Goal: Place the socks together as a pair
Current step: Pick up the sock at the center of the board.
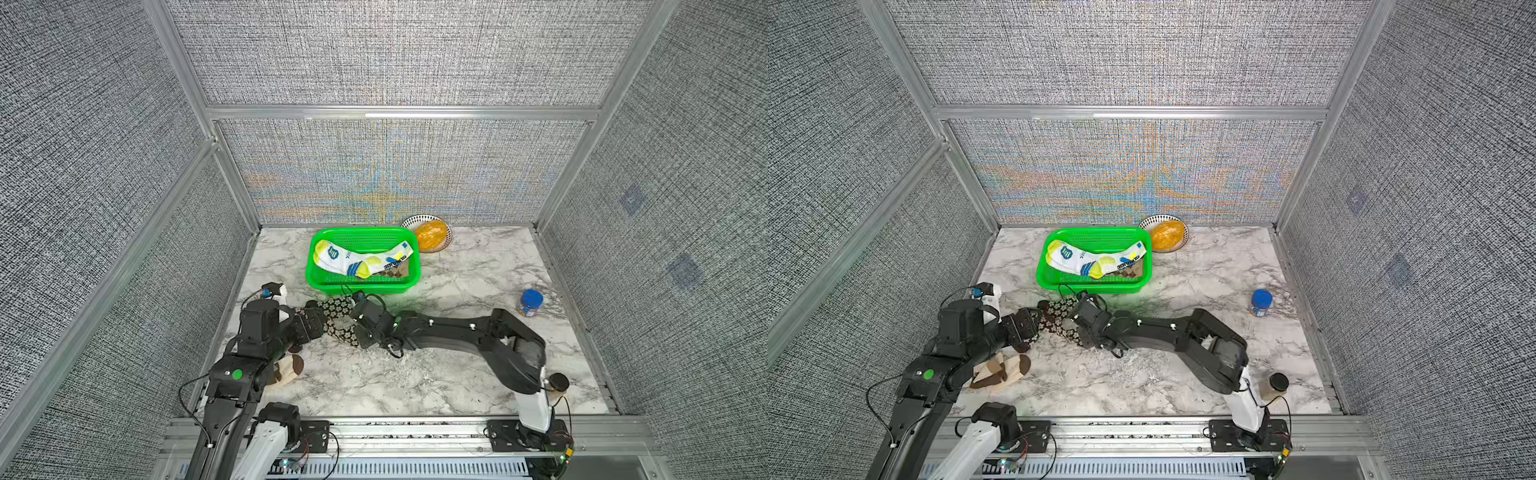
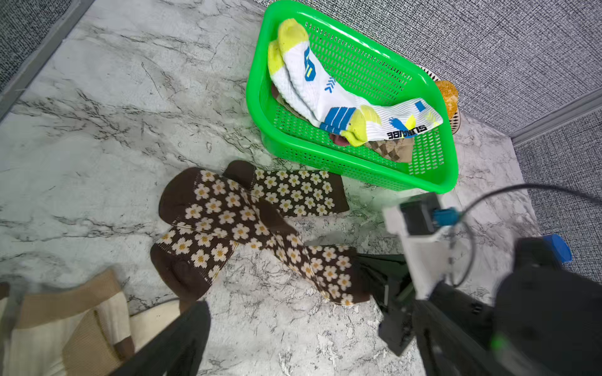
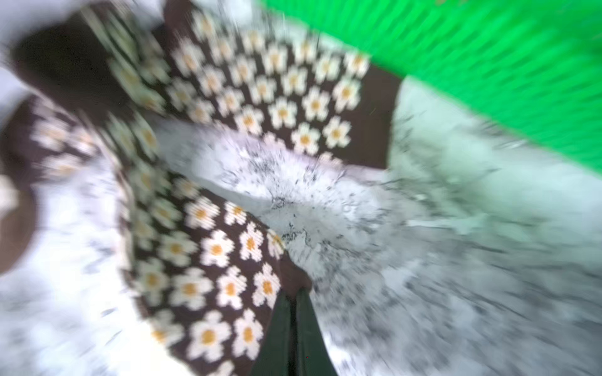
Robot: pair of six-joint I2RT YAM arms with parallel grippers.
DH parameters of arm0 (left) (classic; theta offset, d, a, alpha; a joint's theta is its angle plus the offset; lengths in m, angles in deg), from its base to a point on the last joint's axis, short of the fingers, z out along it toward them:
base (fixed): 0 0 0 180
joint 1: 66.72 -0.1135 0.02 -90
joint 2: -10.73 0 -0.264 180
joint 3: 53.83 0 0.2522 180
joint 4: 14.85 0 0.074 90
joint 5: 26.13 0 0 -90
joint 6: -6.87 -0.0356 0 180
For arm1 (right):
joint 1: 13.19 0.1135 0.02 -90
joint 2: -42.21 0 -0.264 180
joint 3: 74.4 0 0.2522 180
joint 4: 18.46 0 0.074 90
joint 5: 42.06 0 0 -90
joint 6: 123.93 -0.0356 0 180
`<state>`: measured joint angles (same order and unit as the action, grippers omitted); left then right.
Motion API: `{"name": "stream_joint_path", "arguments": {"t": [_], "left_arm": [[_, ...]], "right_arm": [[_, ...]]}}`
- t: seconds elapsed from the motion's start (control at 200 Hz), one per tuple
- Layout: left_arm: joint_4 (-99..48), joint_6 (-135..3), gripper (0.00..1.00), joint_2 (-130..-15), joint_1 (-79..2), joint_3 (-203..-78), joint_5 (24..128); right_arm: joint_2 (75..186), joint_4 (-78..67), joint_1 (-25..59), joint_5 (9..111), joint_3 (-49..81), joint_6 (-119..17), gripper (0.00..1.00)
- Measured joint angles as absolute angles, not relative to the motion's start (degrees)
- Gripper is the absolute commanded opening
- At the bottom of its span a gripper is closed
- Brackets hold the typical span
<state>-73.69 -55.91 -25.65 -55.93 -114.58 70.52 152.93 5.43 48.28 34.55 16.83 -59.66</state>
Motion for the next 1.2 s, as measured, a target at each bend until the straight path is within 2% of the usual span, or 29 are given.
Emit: {"name": "stream_joint_path", "arguments": {"t": [0.32,0.615,0.926,1.051,1.201], "left_arm": [[-71.42,-55.54,0.99,-26.17,-55.62,-115.25,75.96],[-69.12,-52.78,0.97,-23.92,-50.86,-111.25,78.06],[-68.36,-49.57,0.96,-21.41,-41.85,-107.84,73.78],[-67.33,-48.37,0.96,-22.15,-40.17,-107.30,71.92],[-67.29,-47.67,0.96,-21.78,-39.86,-109.22,70.06]], "right_arm": [[130.48,-0.77,42.18,41.37,4.53,-57.74,0.00],[121.25,-1.19,33.29,50.22,-6.31,-57.48,0.00],[110.57,0.65,28.30,56.61,-11.08,-58.85,0.00],[109.47,0.63,28.11,61.74,-10.55,-59.60,0.00],[113.87,-2.02,30.58,68.25,-3.84,-60.89,0.00]]}}
